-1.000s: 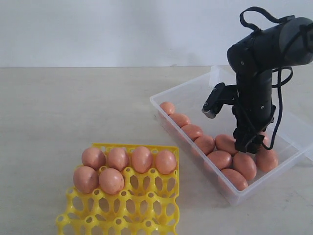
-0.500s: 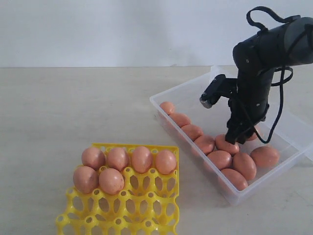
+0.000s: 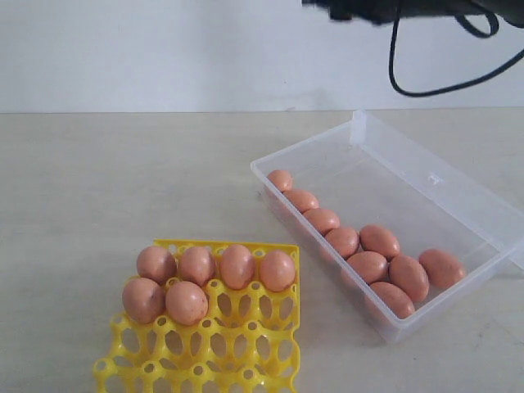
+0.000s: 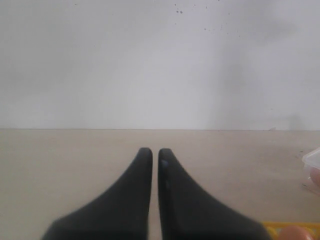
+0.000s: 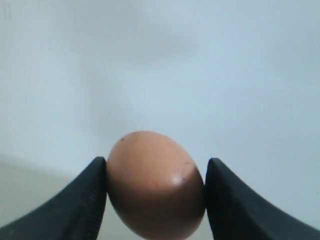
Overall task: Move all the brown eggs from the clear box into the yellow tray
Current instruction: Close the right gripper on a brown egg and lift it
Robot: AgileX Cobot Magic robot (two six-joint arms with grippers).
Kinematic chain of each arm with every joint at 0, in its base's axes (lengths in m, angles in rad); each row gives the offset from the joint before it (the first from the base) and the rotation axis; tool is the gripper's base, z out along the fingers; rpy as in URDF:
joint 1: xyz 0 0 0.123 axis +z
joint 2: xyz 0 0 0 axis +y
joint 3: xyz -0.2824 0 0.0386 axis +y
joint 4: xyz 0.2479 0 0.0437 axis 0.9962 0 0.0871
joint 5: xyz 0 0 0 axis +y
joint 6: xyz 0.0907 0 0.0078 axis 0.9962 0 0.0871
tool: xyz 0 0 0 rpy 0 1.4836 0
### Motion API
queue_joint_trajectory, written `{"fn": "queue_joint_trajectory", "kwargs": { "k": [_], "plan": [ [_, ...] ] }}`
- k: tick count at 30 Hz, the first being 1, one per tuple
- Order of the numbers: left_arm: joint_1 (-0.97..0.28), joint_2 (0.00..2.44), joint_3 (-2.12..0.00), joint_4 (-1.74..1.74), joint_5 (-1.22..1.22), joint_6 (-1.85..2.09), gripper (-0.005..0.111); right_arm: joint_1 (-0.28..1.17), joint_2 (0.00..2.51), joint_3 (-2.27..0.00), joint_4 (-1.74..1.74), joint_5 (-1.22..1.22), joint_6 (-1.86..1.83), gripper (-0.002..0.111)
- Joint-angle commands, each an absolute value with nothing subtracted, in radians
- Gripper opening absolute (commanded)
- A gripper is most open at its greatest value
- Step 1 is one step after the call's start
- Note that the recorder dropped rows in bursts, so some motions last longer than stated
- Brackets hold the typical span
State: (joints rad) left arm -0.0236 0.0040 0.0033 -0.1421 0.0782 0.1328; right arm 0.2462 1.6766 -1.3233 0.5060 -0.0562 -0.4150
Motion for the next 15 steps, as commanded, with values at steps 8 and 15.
{"fn": "queue_joint_trajectory", "kwargs": {
  "k": [8, 15],
  "plan": [
    [-0.022, 0.000, 0.000, -0.146, 0.075, 0.126, 0.004, 0.532, 1.539, -1.303, -0.058, -0.483, -0.346, 0.000],
    [-0.022, 0.000, 0.000, -0.146, 0.075, 0.126, 0.004, 0.732, 1.536, -1.020, -0.051, -0.594, -0.041, 0.000]
  ]
}}
